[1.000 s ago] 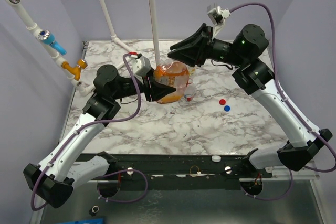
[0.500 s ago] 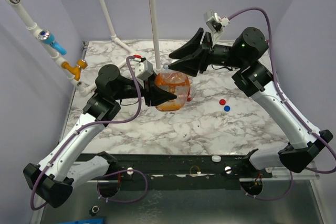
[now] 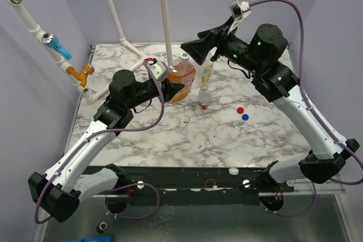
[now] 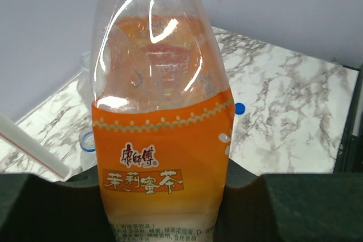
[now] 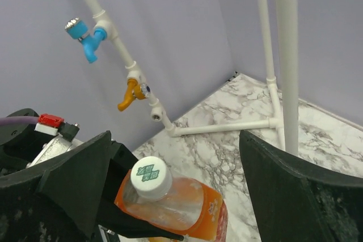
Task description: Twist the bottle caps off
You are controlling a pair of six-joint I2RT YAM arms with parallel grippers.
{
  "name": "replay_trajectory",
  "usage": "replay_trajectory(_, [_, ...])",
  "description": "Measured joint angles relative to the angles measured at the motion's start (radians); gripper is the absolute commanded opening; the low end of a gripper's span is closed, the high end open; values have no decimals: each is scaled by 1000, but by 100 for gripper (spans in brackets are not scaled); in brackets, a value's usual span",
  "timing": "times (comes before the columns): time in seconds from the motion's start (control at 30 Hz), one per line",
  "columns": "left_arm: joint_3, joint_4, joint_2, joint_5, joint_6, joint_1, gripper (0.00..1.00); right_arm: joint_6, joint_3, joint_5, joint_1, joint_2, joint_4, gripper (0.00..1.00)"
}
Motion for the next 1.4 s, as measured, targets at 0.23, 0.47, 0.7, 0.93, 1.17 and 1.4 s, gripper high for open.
replay_trajectory(0.23, [0, -2, 29, -113, 18, 0, 0, -13, 34, 66, 67, 74, -43, 78])
replay_trajectory(0.47, [0, -2, 31, -141, 17, 0, 0, -29, 39, 124, 105, 121, -58, 56])
replay_trajectory(0.7, [0, -1, 31, -145, 11, 0, 0, -23, 45, 145, 106, 121, -58, 16])
replay_trajectory(0.93, [0, -3, 29, -126, -13, 0, 0, -22, 45, 149, 106, 122, -57, 1])
replay_trajectory(1.17, [11, -2, 11, 154, -137, 21, 0, -81, -4, -78, 92, 49, -32, 1])
replay_trajectory(1.4, [55, 2, -2, 456, -240, 10, 0, -71, -61, -428, 63, -41, 61, 1])
